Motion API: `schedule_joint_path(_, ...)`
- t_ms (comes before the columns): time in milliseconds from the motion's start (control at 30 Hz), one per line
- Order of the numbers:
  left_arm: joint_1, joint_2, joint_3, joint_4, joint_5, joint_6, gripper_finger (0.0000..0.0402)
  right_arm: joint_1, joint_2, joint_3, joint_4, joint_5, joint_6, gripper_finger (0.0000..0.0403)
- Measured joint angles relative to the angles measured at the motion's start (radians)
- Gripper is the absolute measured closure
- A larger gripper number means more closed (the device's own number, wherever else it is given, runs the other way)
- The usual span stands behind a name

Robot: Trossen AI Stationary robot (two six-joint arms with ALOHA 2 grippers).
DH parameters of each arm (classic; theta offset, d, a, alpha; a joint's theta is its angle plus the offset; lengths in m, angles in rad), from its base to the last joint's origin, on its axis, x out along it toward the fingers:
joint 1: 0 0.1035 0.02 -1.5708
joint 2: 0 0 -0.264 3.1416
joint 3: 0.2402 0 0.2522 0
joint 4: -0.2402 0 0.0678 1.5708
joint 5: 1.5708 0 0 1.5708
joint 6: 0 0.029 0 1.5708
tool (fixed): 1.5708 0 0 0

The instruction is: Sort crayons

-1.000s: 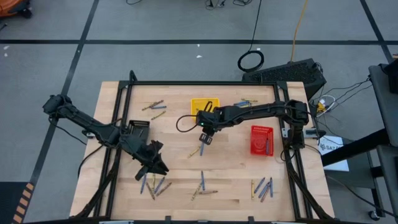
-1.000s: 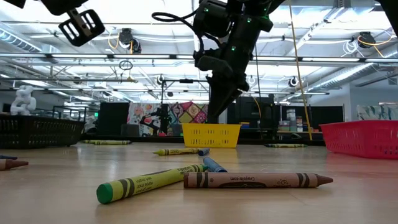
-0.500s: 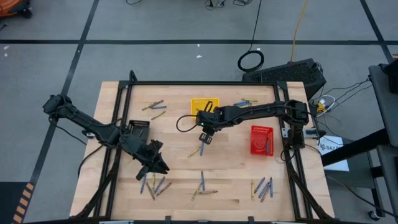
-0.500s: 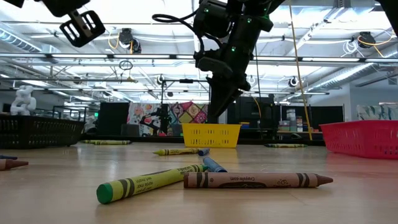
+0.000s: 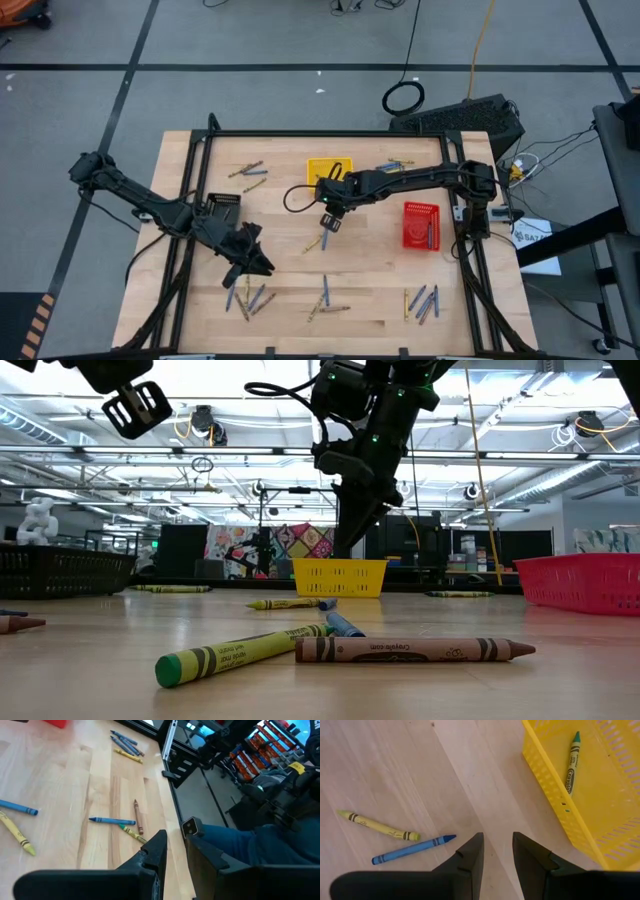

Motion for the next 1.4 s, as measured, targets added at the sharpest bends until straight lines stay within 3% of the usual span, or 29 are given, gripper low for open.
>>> schedule_joint_path(200,0.0,0.0,0.0,0.001,-0.012,0.0,0.0324,0.0,0.0,0.0,0.0,0.001,0.011,0.0312)
schedule_joint_path(400,0.0,0.0,0.0,0.0,-0.114,0.008,0.0324,0.0,0.0,0.0,0.009,-0.001,0.011,0.0312)
schedule_joint_path(733,0.001,0.0,0.0,-0.001,-0.509,0.019,0.0324,0.0,0.0,0.0,0.135,-0.002,0.011,0.0312)
schedule_joint_path(1400,0.001,0.0,0.0,0.031,-0.575,0.147,0.0324,0.0,0.0,0.0,0.376,-0.003,0.011,0.0312)
